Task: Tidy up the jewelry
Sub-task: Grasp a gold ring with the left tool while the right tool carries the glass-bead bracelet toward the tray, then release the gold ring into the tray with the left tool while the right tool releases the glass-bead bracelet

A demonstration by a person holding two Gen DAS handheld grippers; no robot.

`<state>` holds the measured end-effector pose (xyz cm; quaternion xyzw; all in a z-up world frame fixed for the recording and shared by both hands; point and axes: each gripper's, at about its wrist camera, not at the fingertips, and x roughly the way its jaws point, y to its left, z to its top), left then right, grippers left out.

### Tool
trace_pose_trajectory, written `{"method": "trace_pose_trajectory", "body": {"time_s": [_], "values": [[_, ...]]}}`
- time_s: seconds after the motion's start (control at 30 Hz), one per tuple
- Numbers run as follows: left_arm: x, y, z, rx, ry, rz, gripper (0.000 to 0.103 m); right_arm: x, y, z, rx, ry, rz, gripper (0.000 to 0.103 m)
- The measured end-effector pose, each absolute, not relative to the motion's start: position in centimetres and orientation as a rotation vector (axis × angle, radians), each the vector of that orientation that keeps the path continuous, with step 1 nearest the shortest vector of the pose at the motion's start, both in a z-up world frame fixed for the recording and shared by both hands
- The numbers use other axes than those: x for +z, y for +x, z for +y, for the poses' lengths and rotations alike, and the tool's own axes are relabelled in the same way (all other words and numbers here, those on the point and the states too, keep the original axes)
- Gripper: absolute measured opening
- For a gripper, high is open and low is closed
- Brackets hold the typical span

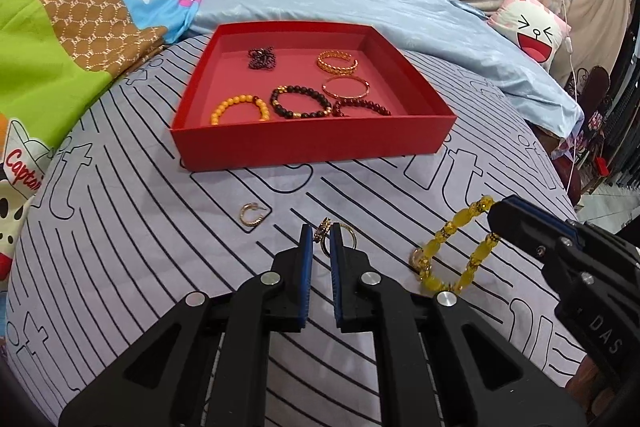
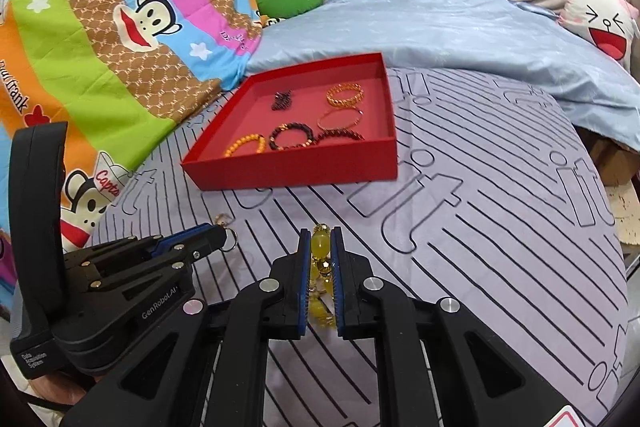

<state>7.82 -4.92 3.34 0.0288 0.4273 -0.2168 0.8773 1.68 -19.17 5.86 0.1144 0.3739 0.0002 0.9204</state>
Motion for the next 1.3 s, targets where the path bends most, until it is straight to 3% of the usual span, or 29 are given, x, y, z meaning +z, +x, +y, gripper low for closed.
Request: {"method": "trace_pose_trajectory", "body": {"time_s": [0.7,1.3], "values": [[7.8,10.9,-2.4,-0.430,0.041,0.801,0.008,10.5,5.8,-18.1,0.022,0.164,0.673,0.009],[9.6,23.2,-5.6,-0.396,0.086,0.751,0.008,10.6,21.2,-18.3,0.071,0.150,0.680,0.009]]}}
